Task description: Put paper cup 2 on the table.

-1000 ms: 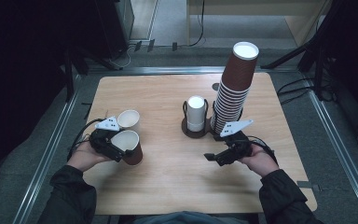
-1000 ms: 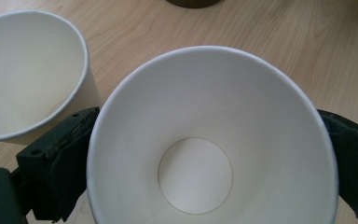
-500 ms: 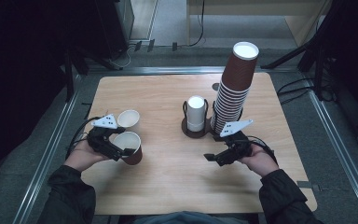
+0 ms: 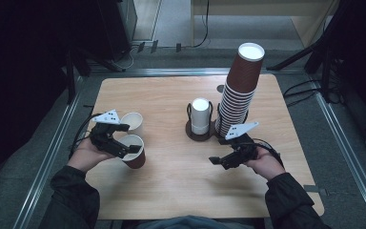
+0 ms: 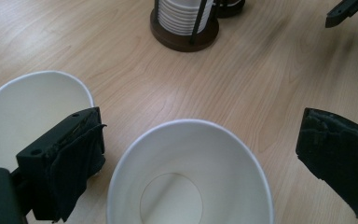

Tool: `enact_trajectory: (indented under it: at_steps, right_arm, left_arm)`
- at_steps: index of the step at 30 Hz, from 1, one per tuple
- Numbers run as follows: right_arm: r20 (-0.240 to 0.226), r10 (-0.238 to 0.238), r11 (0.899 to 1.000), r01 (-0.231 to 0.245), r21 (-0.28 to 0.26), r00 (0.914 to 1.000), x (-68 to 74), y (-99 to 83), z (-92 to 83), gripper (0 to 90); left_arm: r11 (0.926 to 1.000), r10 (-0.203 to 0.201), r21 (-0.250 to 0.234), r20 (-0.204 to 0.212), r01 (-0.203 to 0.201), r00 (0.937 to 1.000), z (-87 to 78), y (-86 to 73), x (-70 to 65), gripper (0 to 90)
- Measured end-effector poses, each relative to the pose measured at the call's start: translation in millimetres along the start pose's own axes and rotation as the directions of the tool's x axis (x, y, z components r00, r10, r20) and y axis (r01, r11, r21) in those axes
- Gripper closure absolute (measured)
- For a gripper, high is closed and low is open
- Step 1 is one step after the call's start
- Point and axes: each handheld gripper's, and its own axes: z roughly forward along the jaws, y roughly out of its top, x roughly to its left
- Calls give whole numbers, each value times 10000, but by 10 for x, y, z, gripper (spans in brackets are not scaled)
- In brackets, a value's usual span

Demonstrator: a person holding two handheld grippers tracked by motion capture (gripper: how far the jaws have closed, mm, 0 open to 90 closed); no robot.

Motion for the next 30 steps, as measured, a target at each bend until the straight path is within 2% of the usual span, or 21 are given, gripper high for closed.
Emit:
enact_trajectory:
  at_steps: [4, 12, 18, 24, 30]
  right_arm:
    - [-91, -6, 10000, 6, 40, 10000, -2, -12, 15, 180]
    - [-297, -200, 9997, 204, 125, 9994, 41, 1, 58, 180]
    - [-270, -239, 9994, 245, 226, 9994, 60, 7, 83, 180]
    - [-189, -175, 9997, 179, 187, 9997, 24, -1, 64, 180]
    - [-165, -254, 9993, 258, 262, 9995, 65, 1, 67, 181]
  left_arm:
    - [10000, -65, -45, 64, 65, 10000, 33, 85, -52, 13]
    - [9996, 204, 206, -139, -201, 9997, 159, 191, -200, 13]
    - [10000, 46, -57, 62, -46, 10000, 194, 249, -238, 13]
    - [9998, 143, 101, 230, -146, 9996, 275, 308, -316, 13]
    - [9999, -30, -113, 333, 34, 9994, 342, 364, -367, 14]
